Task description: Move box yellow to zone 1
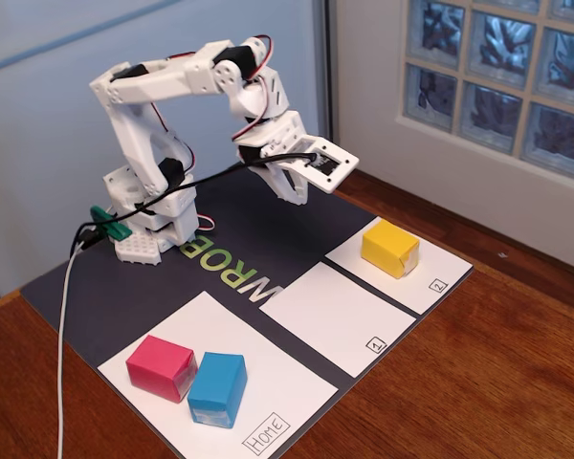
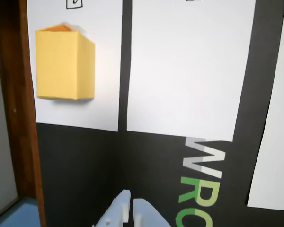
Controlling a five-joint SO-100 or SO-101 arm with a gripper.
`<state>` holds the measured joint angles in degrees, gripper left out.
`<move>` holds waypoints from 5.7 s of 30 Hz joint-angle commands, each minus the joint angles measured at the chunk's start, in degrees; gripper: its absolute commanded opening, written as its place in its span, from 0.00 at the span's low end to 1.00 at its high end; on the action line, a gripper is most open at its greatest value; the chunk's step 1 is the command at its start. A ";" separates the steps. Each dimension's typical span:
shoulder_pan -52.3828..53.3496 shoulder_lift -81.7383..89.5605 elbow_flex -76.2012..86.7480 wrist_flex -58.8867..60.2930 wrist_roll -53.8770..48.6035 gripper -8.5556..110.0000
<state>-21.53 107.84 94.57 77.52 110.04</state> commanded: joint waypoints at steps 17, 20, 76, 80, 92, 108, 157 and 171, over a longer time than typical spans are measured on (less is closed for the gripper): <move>-12.04 -25.66 -25.49 -0.18 9.14 0.24; -12.39 -28.48 -28.12 -1.14 9.76 0.50; -17.14 -51.59 -31.03 -26.63 16.52 0.43; -16.88 -52.21 -31.03 -26.63 17.31 0.36; -15.12 -50.89 -31.03 -23.64 8.44 0.11; -10.81 -37.71 -30.41 -18.54 -2.64 0.07; 8.26 -26.28 -0.88 -23.47 -12.13 0.07; 7.38 -32.61 3.87 -34.28 -12.48 0.07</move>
<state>-13.36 75.59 97.91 46.67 97.65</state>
